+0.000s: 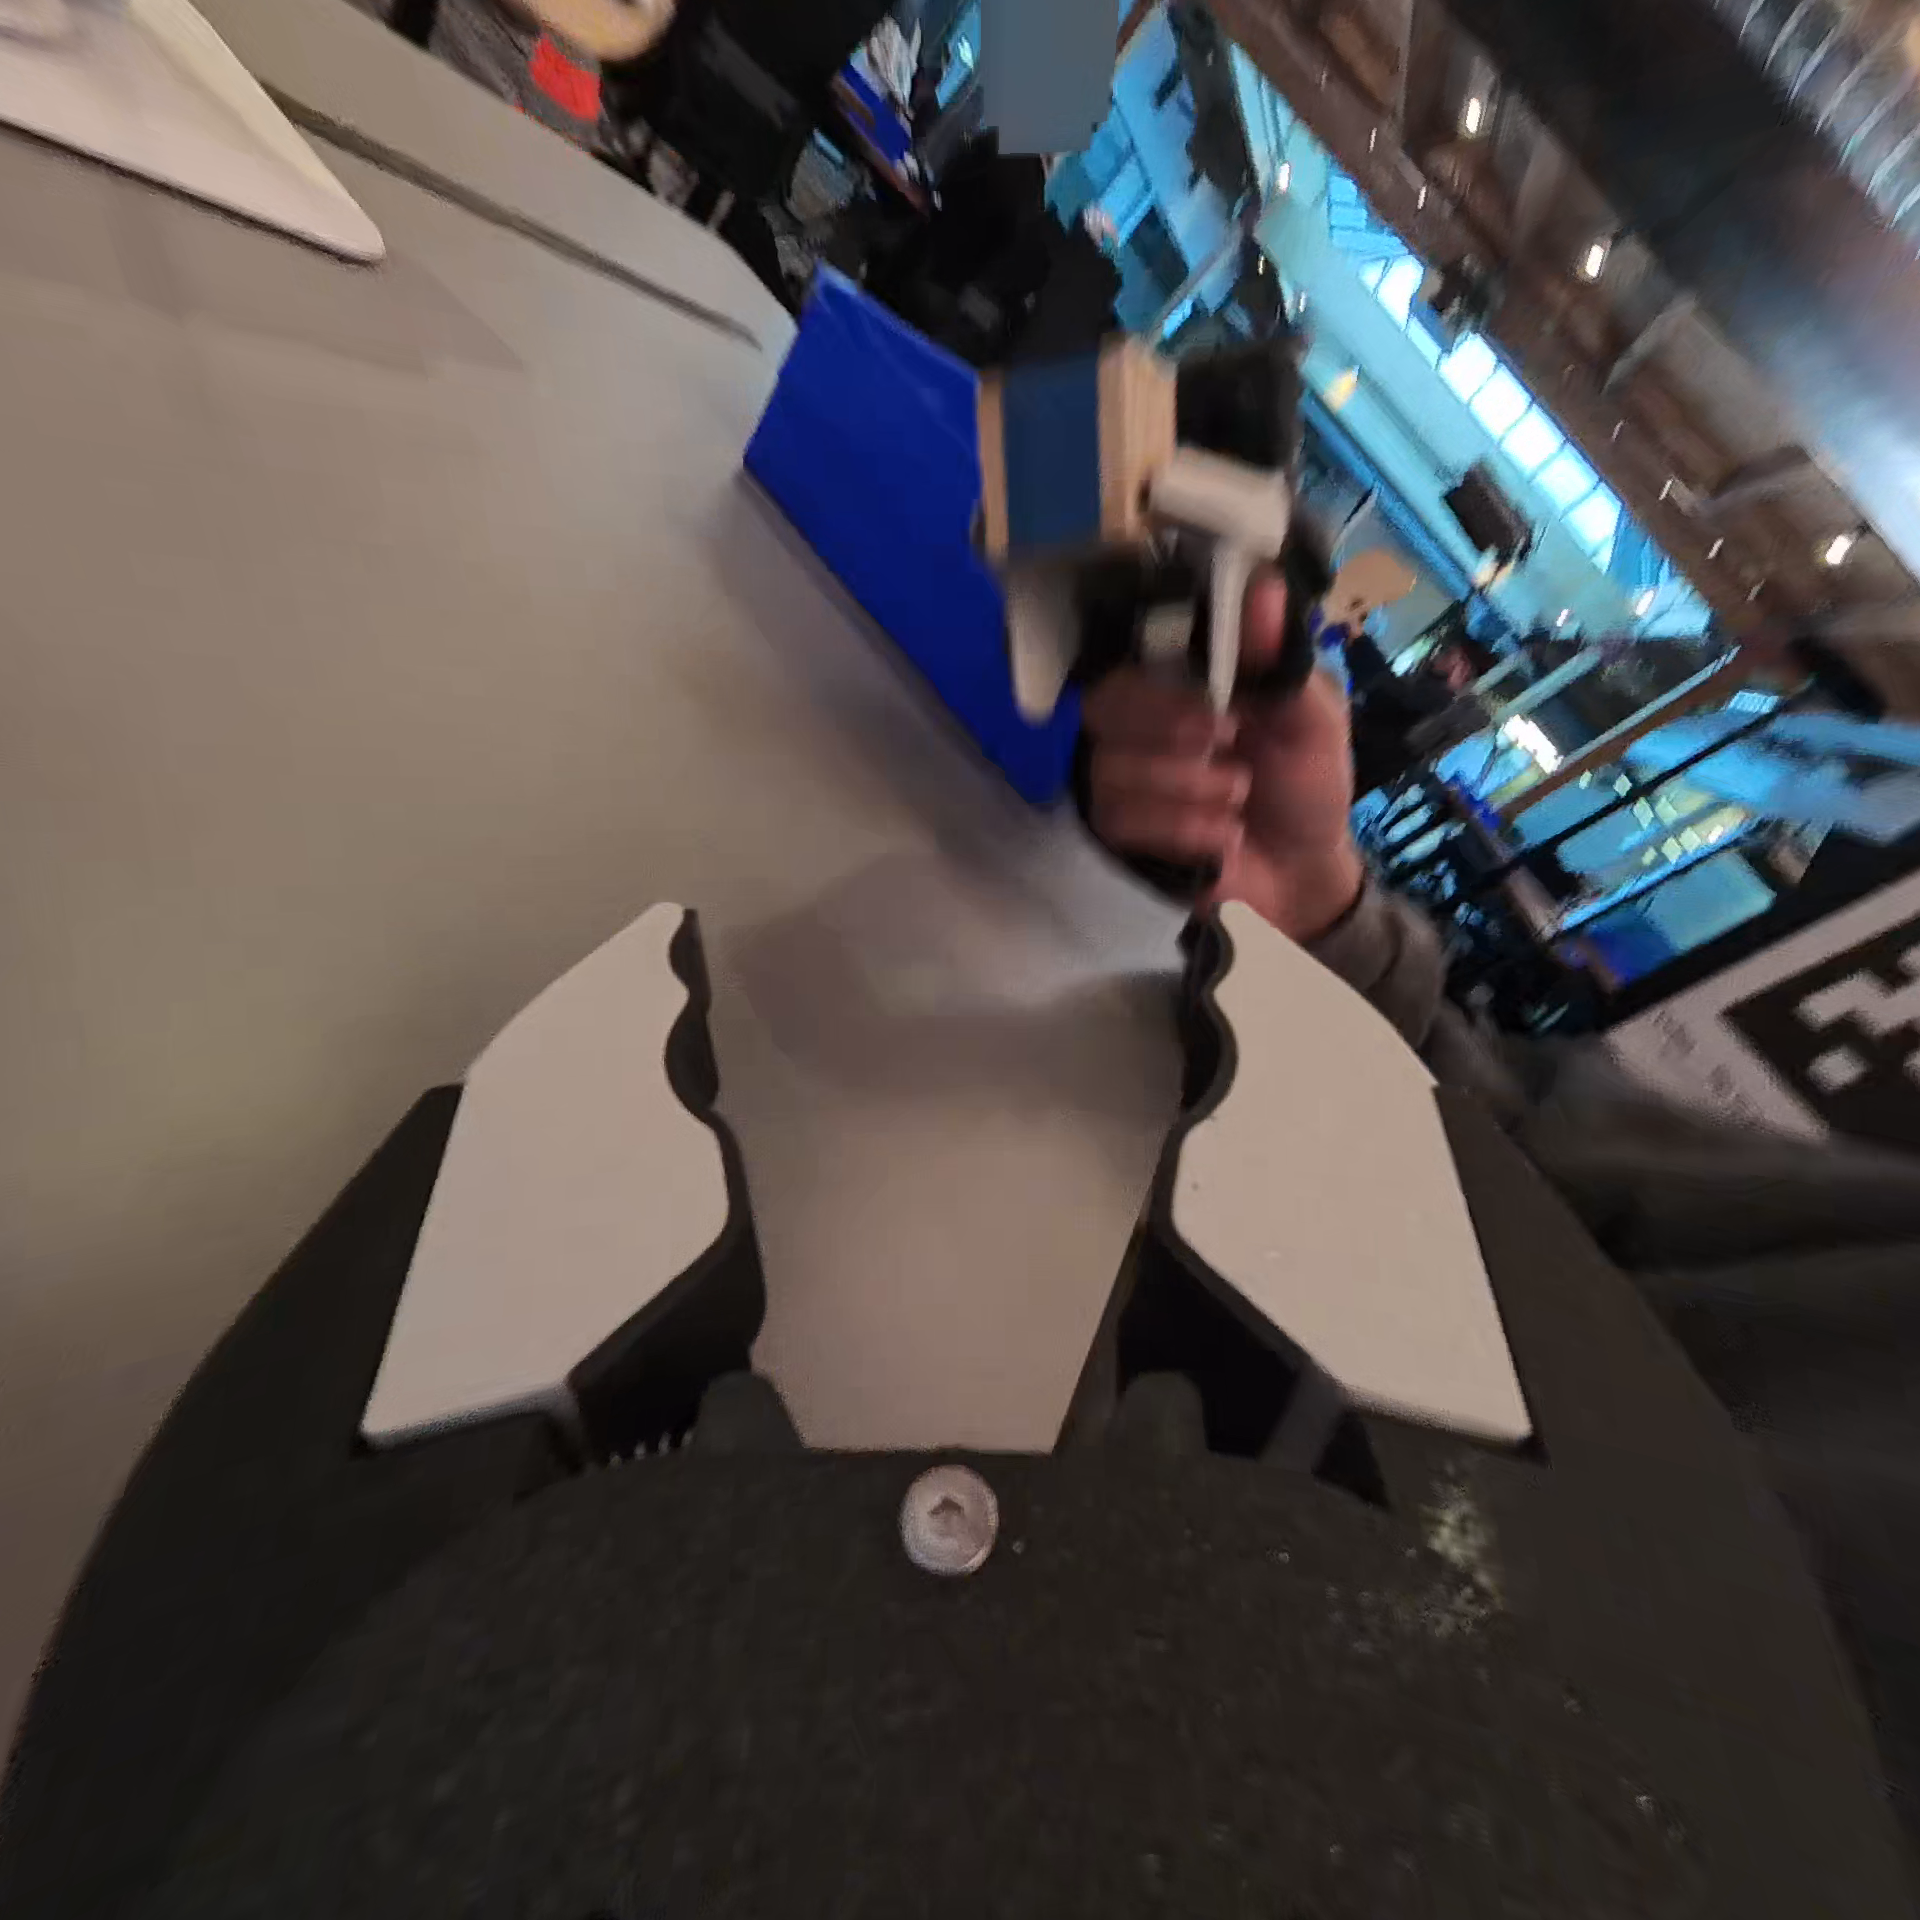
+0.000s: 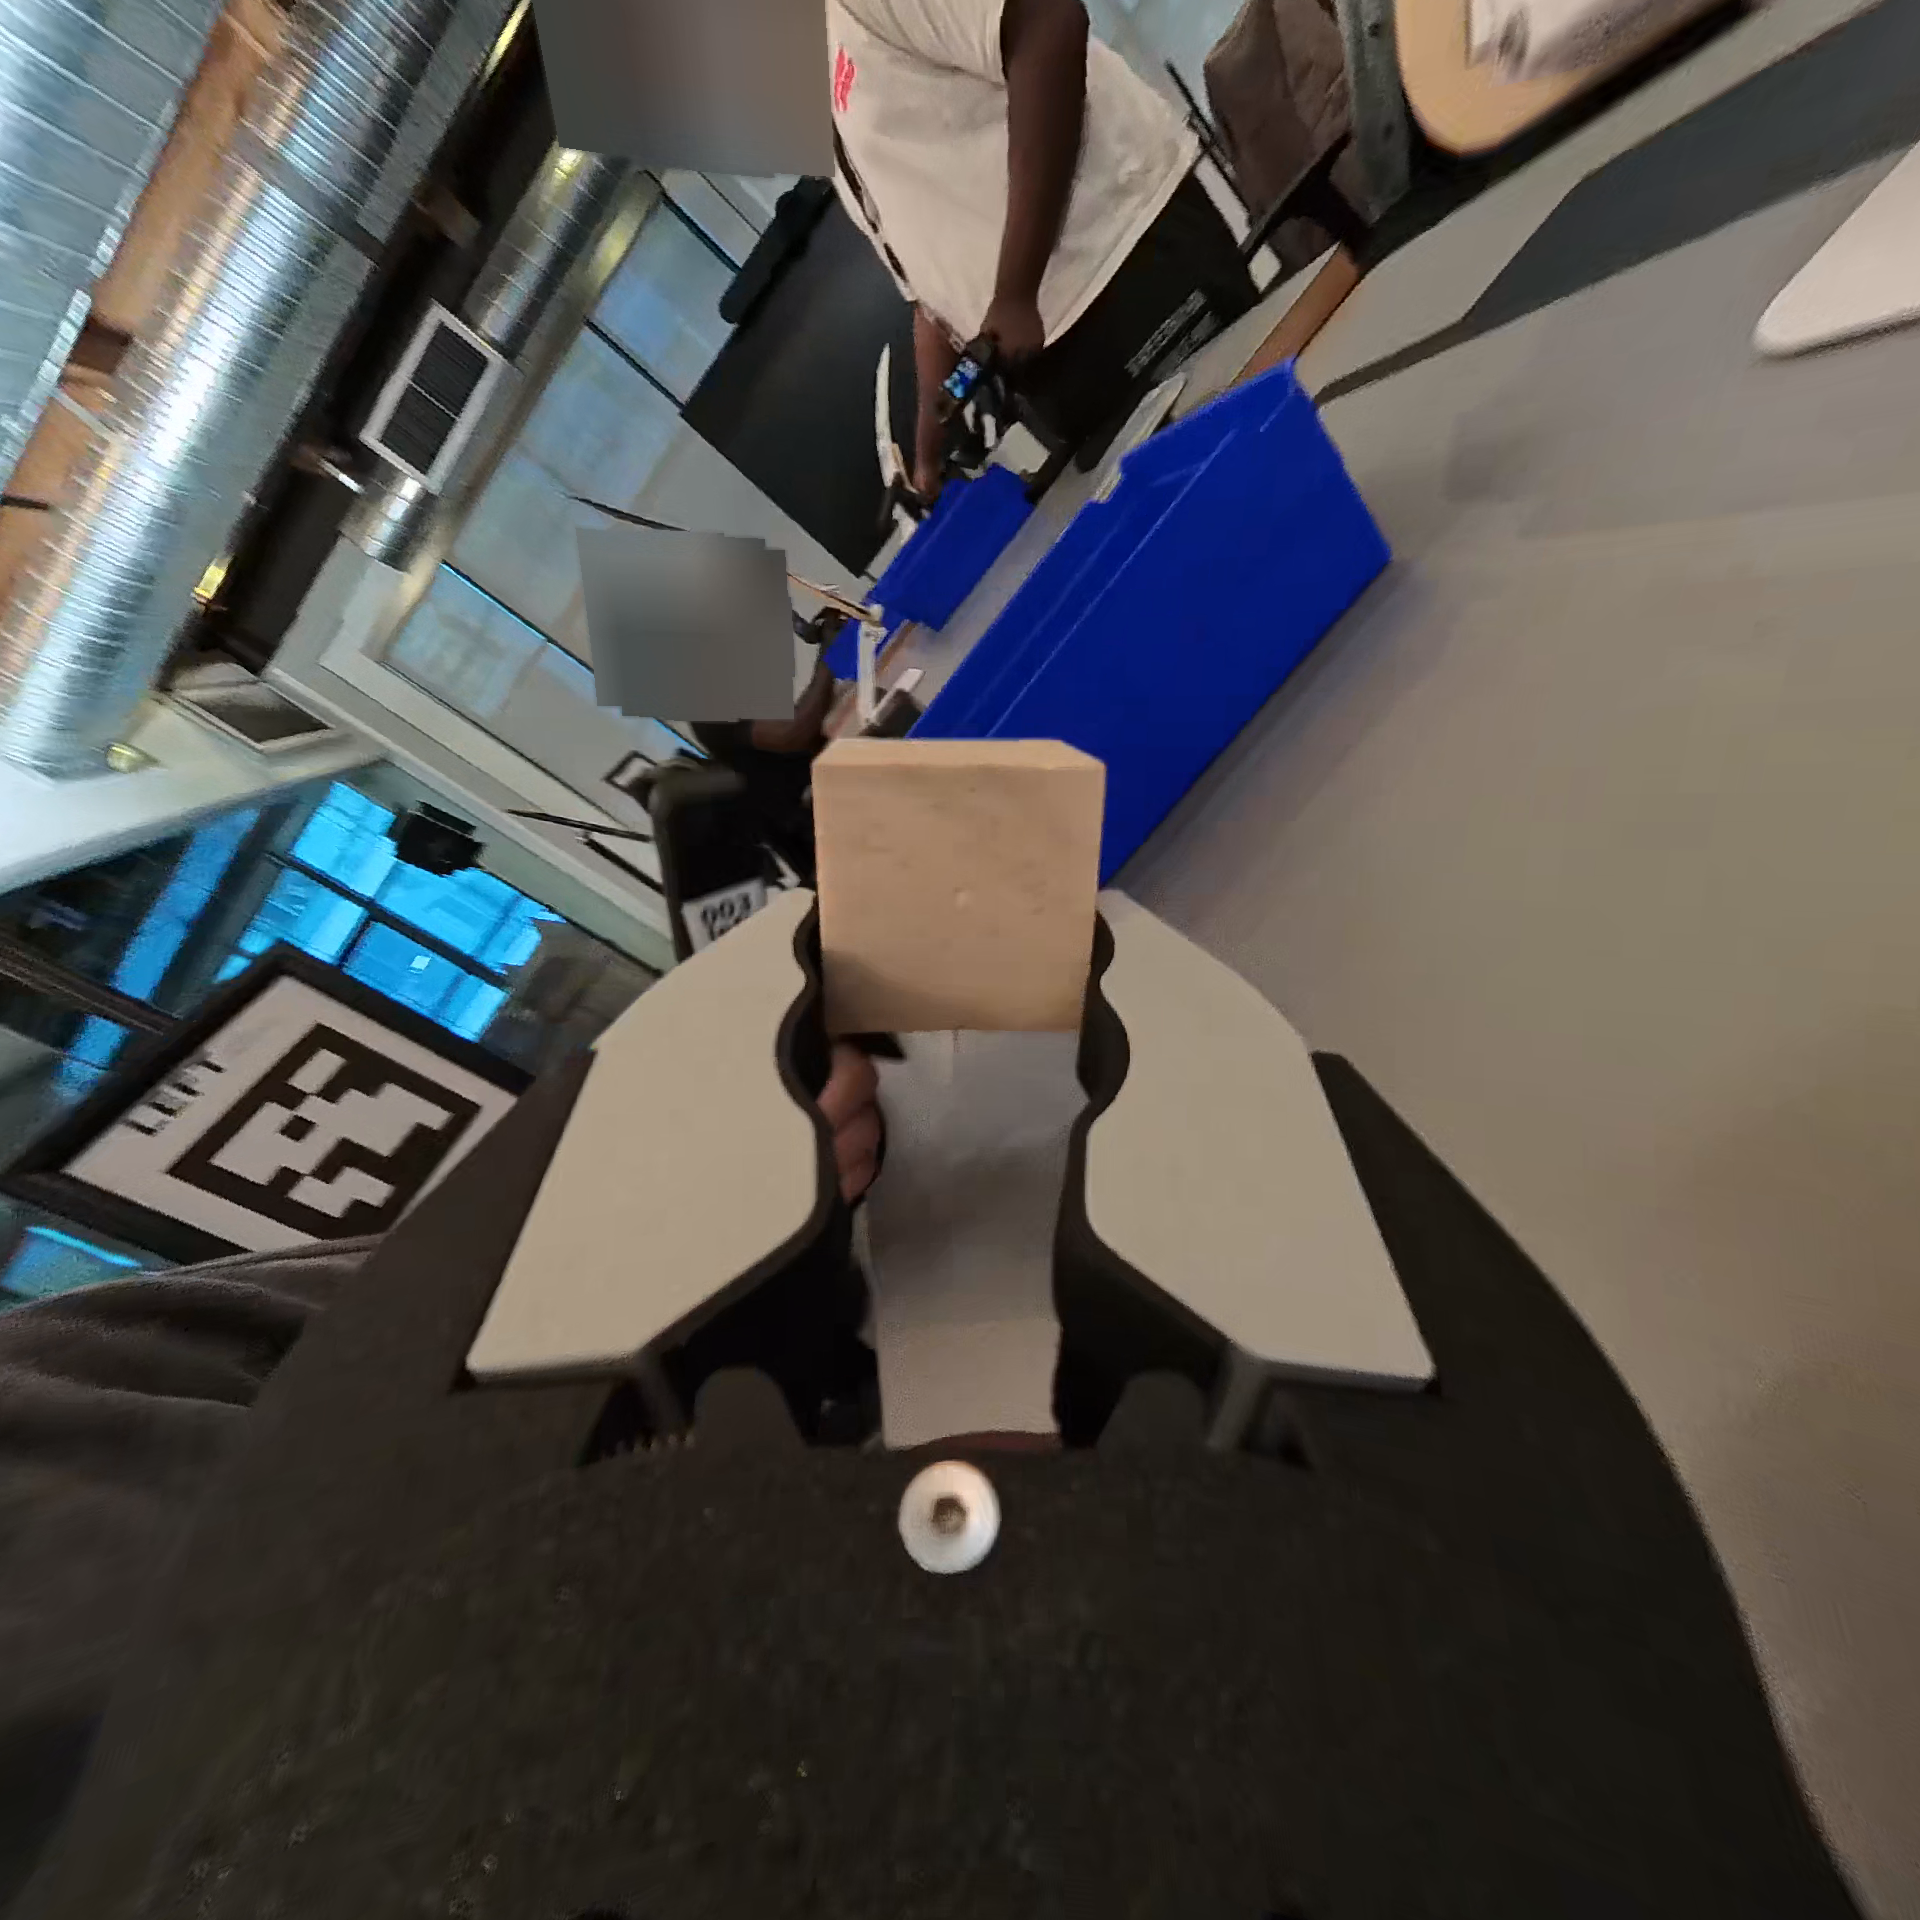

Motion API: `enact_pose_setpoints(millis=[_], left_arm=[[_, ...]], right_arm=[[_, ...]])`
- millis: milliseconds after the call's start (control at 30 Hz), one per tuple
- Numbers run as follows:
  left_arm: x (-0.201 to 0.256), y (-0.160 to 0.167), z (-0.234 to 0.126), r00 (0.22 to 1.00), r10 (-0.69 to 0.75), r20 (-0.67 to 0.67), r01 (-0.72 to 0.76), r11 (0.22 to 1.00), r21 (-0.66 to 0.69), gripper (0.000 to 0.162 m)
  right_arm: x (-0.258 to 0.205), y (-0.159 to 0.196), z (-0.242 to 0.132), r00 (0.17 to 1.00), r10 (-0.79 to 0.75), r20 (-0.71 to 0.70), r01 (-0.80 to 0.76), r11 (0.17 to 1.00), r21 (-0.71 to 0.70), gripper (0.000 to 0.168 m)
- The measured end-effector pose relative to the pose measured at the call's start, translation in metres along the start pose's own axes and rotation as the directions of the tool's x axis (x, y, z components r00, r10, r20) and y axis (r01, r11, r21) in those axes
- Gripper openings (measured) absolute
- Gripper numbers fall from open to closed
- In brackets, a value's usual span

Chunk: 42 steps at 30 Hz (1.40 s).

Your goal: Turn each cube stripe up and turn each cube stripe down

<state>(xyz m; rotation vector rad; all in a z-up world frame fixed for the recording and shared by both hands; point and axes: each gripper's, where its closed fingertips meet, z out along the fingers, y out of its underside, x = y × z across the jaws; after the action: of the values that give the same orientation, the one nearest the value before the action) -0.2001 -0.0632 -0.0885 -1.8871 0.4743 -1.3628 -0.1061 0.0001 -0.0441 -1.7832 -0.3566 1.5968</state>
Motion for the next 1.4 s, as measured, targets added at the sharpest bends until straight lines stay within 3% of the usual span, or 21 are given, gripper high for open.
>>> enact_pose_setpoints(millis=[100,233,333,433,467,567,633,800,967,1000,1067,1167,1267,1300,1400], left_arm=[[0.001,0.037,-0.002,0.991,0.119,0.056,-0.113,0.989,-0.094,0.079],[0.018,0.044,0.007,0.978,0.209,-0.009,-0.207,0.965,-0.158,0.074],[0.019,0.054,0.013,0.969,0.246,-0.015,-0.243,0.947,-0.212,0.072],[0.024,0.060,0.013,0.973,0.226,-0.049,-0.231,0.946,-0.226,0.072],[0.026,0.060,0.013,0.974,0.220,-0.054,-0.226,0.948,-0.225,0.072],[0.028,0.063,0.012,0.976,0.206,-0.071,-0.217,0.945,-0.246,0.071],[0.028,0.064,0.011,0.976,0.205,-0.071,-0.217,0.944,-0.250,0.071],[0.030,0.066,0.012,0.978,0.191,-0.087,-0.208,0.941,-0.266,0.071],[0.031,0.073,0.014,0.979,0.178,-0.099,-0.200,0.934,-0.296,0.072],[0.031,0.073,0.014,0.979,0.178,-0.101,-0.200,0.933,-0.298,0.072],[0.031,0.074,0.014,0.979,0.180,-0.099,-0.202,0.931,-0.303,0.072],[0.029,0.074,0.014,0.977,0.191,-0.091,-0.210,0.929,-0.304,0.072],[0.024,0.074,0.012,0.965,0.254,-0.069,-0.263,0.912,-0.315,0.068],[0.022,0.075,0.011,0.957,0.283,-0.065,-0.289,0.901,-0.325,0.061],[0.020,0.081,0.011,0.947,0.317,-0.053,-0.314,0.879,-0.359,0.069]], right_arm=[[-0.019,-0.036,-0.036,0.981,-0.171,-0.092,0.175,0.984,0.031,0.045],[-0.021,-0.105,-0.125,0.853,-0.323,-0.410,0.388,0.918,0.084,0.045],[0.025,-0.134,-0.203,0.652,-0.295,-0.698,0.384,0.923,-0.031,0.046],[0.102,-0.133,-0.267,0.382,-0.248,-0.891,0.213,0.961,-0.176,0.046],[0.128,-0.125,-0.277,0.344,-0.234,-0.909,0.119,0.972,-0.205,0.046],[0.184,-0.103,-0.277,0.347,-0.182,-0.920,-0.092,0.970,-0.227,0.046],[0.207,-0.087,-0.283,0.279,-0.226,-0.933,-0.223,0.930,-0.292,0.046],[0.224,-0.067,-0.283,0.220,-0.310,-0.925,-0.354,0.858,-0.371,0.046],[0.233,-0.062,-0.286,0.176,-0.370,-0.912,-0.355,0.841,-0.409,0.046],[0.231,-0.065,-0.285,0.174,-0.374,-0.911,-0.328,0.850,-0.412,0.048],[0.218,-0.077,-0.285,0.170,-0.357,-0.919,-0.258,0.884,-0.391,0.069],[0.160,-0.110,-0.272,0.212,-0.339,-0.917,0.020,0.939,-0.343,0.063],[0.074,-0.119,-0.214,0.432,-0.413,-0.802,0.376,0.891,-0.256,0.059],[0.046,-0.106,-0.189,0.524,-0.445,-0.726,0.454,0.867,-0.203,0.059],[-0.018,-0.025,-0.111,0.809,-0.449,-0.379,0.474,0.880,-0.031,0.054]])
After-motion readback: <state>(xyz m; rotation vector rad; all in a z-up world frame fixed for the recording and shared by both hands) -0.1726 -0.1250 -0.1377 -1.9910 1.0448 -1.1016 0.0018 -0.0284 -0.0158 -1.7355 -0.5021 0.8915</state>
